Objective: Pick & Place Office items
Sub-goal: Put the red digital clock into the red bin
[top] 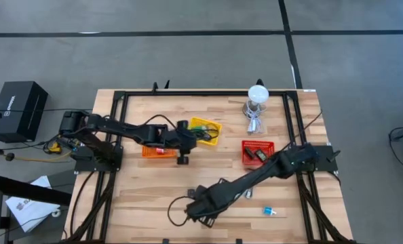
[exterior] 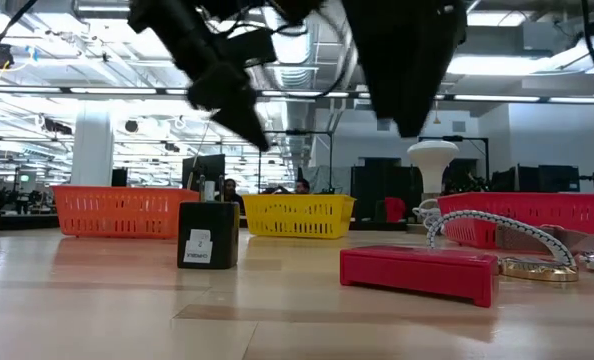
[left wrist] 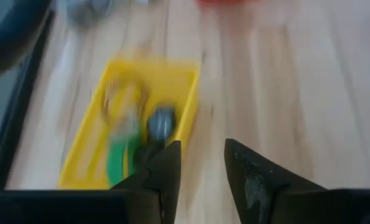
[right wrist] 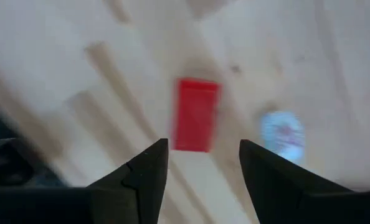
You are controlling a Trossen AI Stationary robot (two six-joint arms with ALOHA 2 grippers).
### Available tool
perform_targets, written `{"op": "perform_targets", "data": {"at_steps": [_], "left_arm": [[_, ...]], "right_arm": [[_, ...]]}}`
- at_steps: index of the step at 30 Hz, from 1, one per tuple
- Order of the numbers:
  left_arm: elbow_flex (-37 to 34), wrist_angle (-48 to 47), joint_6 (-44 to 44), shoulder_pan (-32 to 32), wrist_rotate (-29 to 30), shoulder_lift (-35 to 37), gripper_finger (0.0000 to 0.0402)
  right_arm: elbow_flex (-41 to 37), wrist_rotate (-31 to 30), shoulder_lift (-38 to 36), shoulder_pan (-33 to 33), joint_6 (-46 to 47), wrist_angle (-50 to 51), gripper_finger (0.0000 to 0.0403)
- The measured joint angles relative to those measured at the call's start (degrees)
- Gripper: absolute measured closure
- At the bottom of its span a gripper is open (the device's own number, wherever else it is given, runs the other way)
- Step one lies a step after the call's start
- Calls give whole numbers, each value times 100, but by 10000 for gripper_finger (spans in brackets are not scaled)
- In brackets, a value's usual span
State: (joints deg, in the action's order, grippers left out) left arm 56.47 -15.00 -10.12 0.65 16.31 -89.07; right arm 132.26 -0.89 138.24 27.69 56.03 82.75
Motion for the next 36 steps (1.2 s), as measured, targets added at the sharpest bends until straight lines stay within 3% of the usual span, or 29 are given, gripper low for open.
{"op": "perform_targets", "data": {"at_steps": [4,9,16,23,28,36], "left_arm": [[-3,-830,478,-104,49,434,286],[-594,-824,610,-121,73,1427,285],[-1920,-331,762,-109,71,3333,291],[-2521,262,942,-24,12,4857,292],[-2719,273,957,114,-21,5344,292],[-2743,369,917,229,-19,5366,292]], "right_arm": [[203,142,259,-8,13,301,214],[150,330,281,20,-17,225,214],[147,230,281,-15,-309,158,214],[143,225,283,-193,-511,3,214],[143,232,283,-231,-520,-95,214],[143,232,283,-217,-503,-180,214]]}}
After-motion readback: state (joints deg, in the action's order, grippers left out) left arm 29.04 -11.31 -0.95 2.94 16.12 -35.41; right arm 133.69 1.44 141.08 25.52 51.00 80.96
